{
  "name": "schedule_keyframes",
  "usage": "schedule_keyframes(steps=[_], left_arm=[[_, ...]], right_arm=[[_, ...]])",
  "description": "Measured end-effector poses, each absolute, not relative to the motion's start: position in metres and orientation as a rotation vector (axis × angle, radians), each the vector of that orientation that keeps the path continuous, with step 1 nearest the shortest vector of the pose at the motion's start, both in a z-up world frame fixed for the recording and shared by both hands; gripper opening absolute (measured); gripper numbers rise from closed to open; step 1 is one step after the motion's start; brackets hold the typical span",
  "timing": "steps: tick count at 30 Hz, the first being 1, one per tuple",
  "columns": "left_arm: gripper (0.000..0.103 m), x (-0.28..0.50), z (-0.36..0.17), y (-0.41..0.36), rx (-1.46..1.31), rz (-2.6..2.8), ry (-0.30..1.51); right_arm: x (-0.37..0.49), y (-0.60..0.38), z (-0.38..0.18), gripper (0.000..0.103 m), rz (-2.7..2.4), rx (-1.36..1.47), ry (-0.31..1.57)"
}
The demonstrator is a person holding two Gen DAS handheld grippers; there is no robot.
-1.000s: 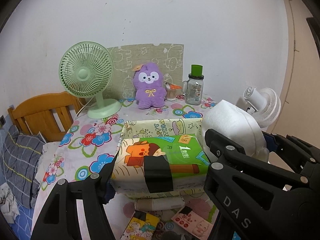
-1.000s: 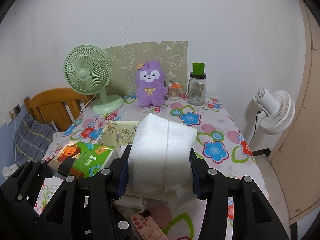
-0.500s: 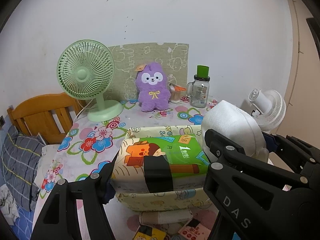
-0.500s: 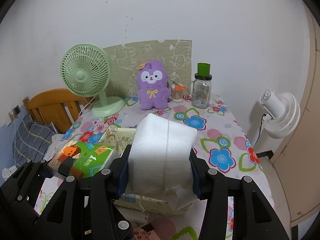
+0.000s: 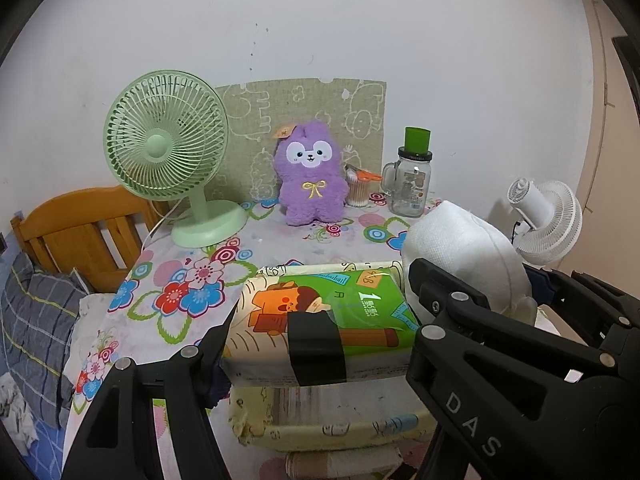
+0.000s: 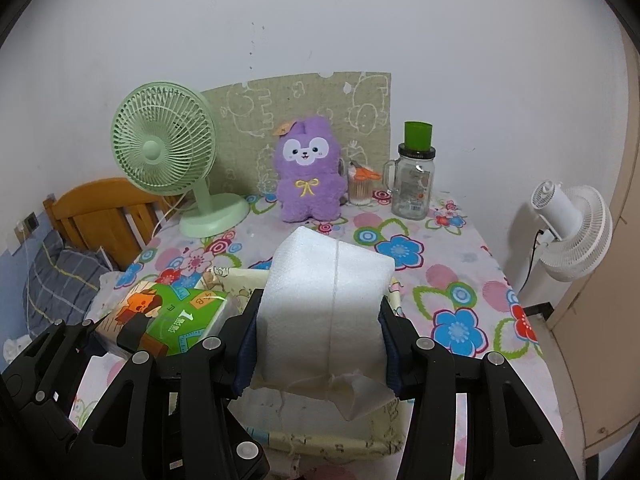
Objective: Organize soft objects
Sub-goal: 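Lift the white towel with the right tool and carry it over the fabric box, then lower the towel into the box and open the right tool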
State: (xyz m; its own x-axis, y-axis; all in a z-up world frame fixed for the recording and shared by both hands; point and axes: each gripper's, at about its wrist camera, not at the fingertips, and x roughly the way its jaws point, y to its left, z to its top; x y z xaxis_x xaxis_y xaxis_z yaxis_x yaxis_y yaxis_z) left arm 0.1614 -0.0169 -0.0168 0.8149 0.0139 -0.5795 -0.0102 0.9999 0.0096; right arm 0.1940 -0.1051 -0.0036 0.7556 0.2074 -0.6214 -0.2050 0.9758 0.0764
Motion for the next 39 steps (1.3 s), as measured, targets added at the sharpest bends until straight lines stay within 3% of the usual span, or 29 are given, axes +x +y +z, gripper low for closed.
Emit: schedule_keyframes(steps=[16,21,26,30,39], left_arm=[[0.075,0.197,-0.040,-0.015,-0.009,-0.003,0.673],[0.080,0.201,-0.047,-0.015,0.003,-0.001,0.693],[0.092,0.202,-0.050,-0.010,-0.001,0.014,0.699],[0.093,0.199,-0.051,-0.009,0.010,0.016,0.709],[0.102,0.180,-0.056,-0.010,0.019,-0.017,0.713]], right_arm=[[0.230,-0.106,-0.025,0.054,0.217,0.009,0.724],[0.235,-0.106,-0.035,0.054,0.214,0.006,0.744],[0.236,-0.107,-0.038,0.055,0.219,0.010,0.747],[0.236,-0.107,-0.040,0.058,0.232,0.013,0.758],[0.226,-0.105,-0.046,0.076,0.235,-0.016,0.777]])
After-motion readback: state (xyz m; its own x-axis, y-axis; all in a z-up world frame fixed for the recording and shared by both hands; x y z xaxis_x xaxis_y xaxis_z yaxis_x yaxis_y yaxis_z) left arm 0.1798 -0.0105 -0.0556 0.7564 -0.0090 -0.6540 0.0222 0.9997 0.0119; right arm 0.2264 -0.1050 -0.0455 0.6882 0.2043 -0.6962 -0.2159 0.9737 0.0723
